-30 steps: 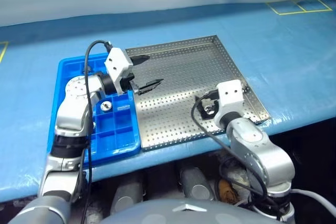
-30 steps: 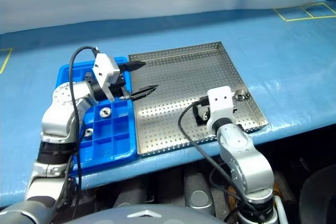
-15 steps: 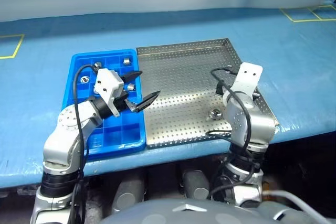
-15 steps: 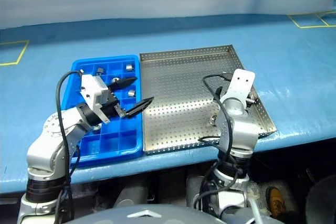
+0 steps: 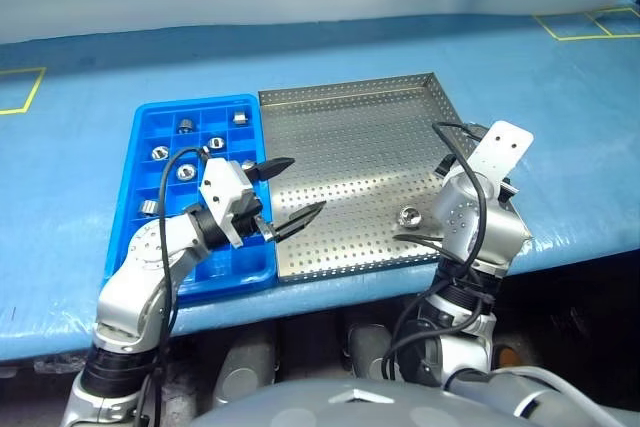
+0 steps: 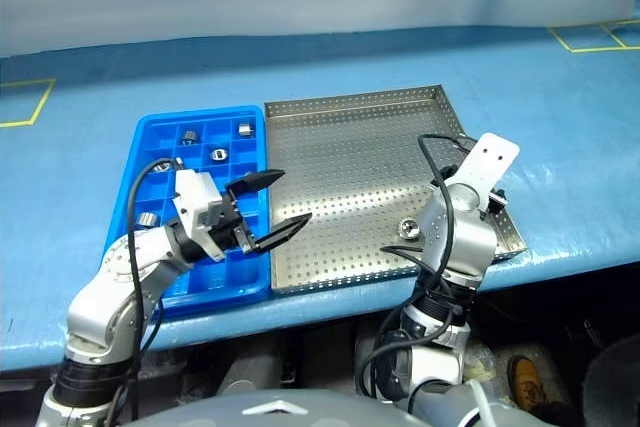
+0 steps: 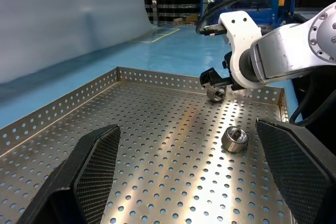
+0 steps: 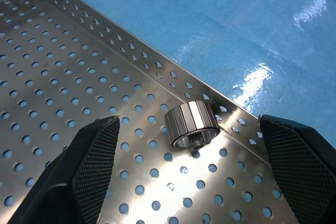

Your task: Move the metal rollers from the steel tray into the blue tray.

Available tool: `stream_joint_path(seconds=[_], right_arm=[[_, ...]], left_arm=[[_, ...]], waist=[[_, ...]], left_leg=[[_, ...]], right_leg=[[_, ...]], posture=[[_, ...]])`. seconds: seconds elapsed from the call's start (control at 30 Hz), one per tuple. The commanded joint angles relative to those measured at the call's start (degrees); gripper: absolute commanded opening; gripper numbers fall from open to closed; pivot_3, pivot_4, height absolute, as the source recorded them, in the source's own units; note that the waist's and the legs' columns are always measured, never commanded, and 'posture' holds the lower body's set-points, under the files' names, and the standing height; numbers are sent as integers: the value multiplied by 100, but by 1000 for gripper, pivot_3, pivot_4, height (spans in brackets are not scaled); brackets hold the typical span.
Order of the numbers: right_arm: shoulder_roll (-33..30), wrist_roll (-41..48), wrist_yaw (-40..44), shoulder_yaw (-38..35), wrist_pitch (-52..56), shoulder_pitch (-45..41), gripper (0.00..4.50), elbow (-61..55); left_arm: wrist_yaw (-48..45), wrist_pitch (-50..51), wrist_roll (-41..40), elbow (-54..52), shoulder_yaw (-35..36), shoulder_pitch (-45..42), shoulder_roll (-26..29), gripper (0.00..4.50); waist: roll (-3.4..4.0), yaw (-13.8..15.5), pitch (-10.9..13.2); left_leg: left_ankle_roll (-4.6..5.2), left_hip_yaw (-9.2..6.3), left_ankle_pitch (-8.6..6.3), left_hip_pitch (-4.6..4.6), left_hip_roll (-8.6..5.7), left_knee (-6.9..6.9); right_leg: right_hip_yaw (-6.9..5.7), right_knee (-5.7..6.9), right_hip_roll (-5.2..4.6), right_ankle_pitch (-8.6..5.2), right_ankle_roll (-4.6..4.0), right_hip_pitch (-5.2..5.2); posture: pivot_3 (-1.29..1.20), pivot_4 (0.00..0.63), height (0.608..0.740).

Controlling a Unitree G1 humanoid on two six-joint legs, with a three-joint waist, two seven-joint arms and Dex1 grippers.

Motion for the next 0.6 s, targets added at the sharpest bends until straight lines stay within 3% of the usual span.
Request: stream_joint_path(seconds=[0.03, 0.6], right_arm=[[312, 131, 12, -2, -222, -176, 4469, 116], [103, 503, -406, -414, -1151, -378, 4469, 1299]], left_arm=[[90, -317, 104, 133, -114, 31, -111, 4500], [246, -384, -33, 155, -180, 176, -157, 4500]], waist=[[0, -1, 0], [4, -5, 2]], left_leg=[[0, 0, 0, 0, 0, 0], [3, 0, -1, -1, 1, -6]], right_leg=[[0, -1, 0, 0, 0, 1], [0, -5, 0, -15, 21, 0]], posture=[[-52, 150, 740], [-37, 150, 740]])
